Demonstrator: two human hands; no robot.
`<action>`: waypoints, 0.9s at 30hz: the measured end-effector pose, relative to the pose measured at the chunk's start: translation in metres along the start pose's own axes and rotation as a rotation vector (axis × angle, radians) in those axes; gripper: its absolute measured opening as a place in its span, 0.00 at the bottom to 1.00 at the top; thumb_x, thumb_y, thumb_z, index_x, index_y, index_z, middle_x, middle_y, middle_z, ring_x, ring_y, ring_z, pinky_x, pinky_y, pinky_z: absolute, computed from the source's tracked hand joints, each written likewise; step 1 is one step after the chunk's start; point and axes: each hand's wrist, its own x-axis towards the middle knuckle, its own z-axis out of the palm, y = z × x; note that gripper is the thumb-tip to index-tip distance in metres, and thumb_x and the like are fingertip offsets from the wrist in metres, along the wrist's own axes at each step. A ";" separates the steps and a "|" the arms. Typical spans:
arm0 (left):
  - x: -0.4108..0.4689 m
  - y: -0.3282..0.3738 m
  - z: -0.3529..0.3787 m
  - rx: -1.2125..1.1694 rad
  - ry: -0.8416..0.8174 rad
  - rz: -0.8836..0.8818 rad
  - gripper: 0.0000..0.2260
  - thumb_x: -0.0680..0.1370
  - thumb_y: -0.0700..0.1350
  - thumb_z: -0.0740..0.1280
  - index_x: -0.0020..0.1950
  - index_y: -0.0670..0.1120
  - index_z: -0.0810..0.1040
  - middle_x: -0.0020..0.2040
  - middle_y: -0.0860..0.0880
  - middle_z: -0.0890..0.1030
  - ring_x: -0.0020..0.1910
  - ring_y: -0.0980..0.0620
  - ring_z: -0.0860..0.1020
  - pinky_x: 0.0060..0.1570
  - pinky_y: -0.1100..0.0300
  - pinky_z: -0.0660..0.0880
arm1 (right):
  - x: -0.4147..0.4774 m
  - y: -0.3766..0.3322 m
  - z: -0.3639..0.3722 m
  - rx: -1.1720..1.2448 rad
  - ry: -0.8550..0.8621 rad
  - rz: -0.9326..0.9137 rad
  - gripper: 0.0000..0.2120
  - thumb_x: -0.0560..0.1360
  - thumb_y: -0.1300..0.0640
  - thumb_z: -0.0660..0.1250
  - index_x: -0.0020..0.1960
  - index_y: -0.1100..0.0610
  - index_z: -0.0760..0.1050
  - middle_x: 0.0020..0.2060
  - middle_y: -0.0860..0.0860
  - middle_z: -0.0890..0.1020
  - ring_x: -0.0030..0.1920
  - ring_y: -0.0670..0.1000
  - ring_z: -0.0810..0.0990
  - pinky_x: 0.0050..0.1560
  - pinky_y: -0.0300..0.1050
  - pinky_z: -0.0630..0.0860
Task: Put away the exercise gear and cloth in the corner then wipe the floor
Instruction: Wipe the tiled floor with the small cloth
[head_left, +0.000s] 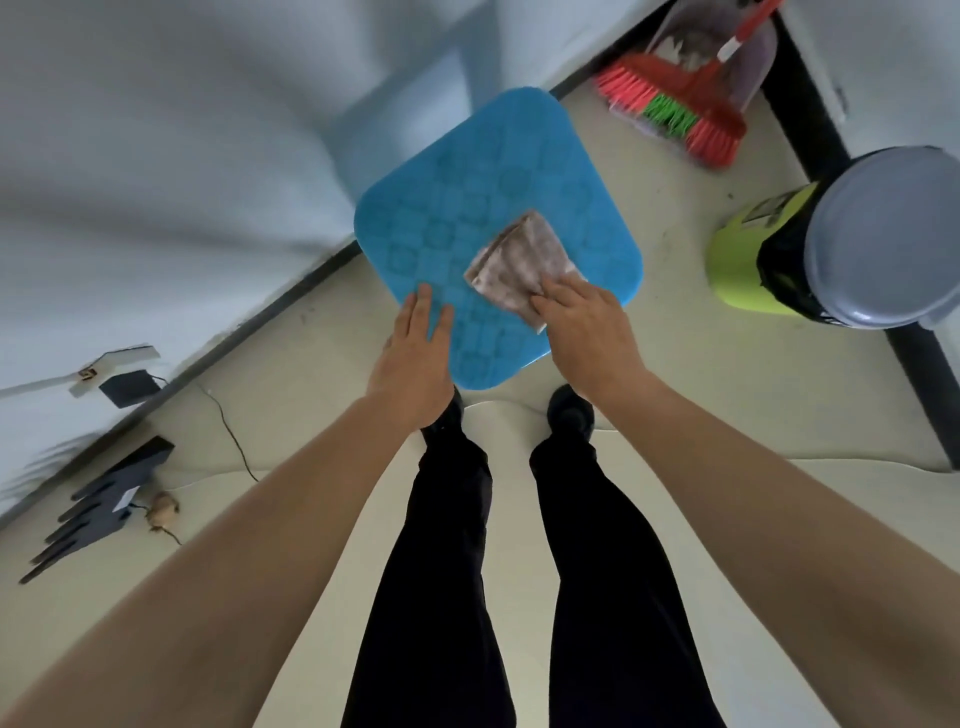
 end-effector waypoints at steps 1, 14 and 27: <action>-0.001 -0.002 -0.009 0.011 0.000 0.010 0.30 0.81 0.41 0.57 0.81 0.42 0.49 0.80 0.40 0.40 0.80 0.42 0.43 0.77 0.49 0.54 | 0.005 -0.002 -0.011 0.013 -0.020 0.034 0.14 0.67 0.71 0.68 0.50 0.60 0.83 0.47 0.55 0.84 0.52 0.61 0.82 0.45 0.51 0.76; -0.085 0.075 -0.267 0.150 0.555 0.445 0.27 0.76 0.35 0.63 0.76 0.39 0.65 0.79 0.35 0.56 0.77 0.35 0.57 0.70 0.39 0.63 | -0.053 -0.006 -0.315 0.151 0.319 0.517 0.12 0.80 0.59 0.62 0.58 0.56 0.81 0.57 0.55 0.79 0.51 0.61 0.80 0.48 0.52 0.77; -0.288 0.416 -0.382 0.364 0.857 1.137 0.26 0.82 0.45 0.58 0.79 0.43 0.57 0.81 0.40 0.52 0.79 0.40 0.52 0.75 0.39 0.57 | -0.412 -0.001 -0.499 -0.146 0.977 0.928 0.11 0.79 0.60 0.64 0.58 0.56 0.82 0.54 0.52 0.80 0.42 0.59 0.81 0.40 0.50 0.79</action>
